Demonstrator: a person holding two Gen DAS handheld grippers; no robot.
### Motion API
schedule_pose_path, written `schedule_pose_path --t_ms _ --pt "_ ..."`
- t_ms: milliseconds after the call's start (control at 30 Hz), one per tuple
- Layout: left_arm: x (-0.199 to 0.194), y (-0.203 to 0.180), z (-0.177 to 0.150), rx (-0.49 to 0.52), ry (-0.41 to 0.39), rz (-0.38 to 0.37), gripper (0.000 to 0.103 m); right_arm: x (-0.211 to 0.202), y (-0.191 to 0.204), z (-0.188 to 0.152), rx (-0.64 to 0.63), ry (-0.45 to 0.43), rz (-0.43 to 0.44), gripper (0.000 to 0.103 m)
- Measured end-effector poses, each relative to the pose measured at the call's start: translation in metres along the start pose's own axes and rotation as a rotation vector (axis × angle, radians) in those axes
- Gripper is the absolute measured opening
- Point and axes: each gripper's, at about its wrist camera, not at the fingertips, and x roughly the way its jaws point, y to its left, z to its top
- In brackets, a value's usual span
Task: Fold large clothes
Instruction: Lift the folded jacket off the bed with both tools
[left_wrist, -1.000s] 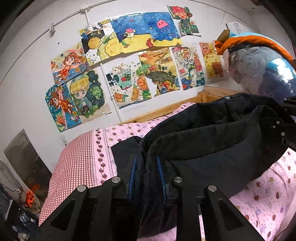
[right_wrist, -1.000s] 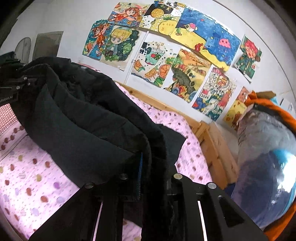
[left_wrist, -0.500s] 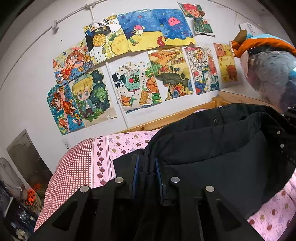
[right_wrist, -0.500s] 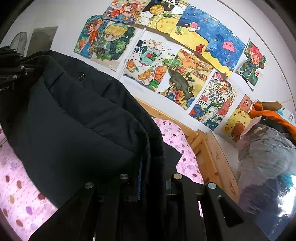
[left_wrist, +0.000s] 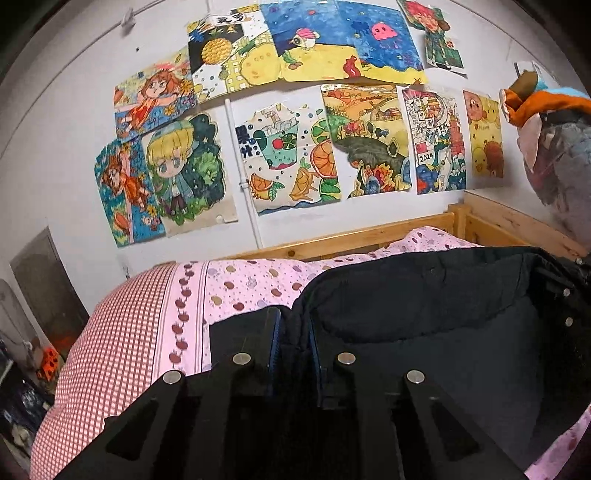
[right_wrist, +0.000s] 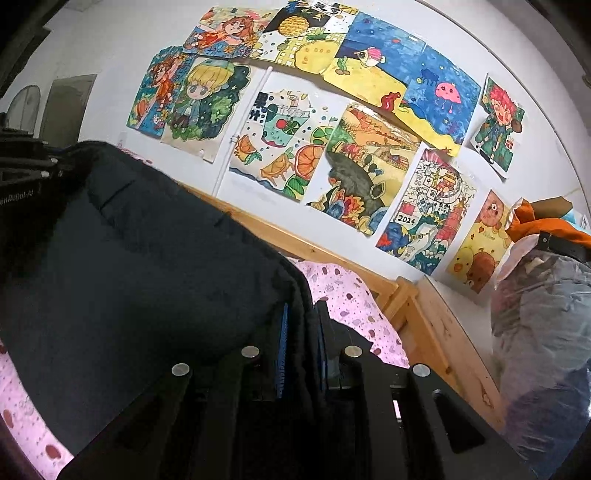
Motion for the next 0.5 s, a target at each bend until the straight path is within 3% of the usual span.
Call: schedule_pose_path --t_ms 333,400,500 --pt "0.042 0.0 0.01 -0.018 -0.012 0.034 0.008 0.04 0.008 0.002 -0.004 -0.008 0.005 0.009" --pt "0.05 0.002 0.014 -0.026 -0.039 0.069 0.002 0.05 0.009 0.005 -0.001 -0.019 0.006 0.009" --pt "0.065 0.013 0.019 -0.063 -0.062 0.111 0.002 0.068 0.01 0.009 0.024 -0.014 0.006 0.004"
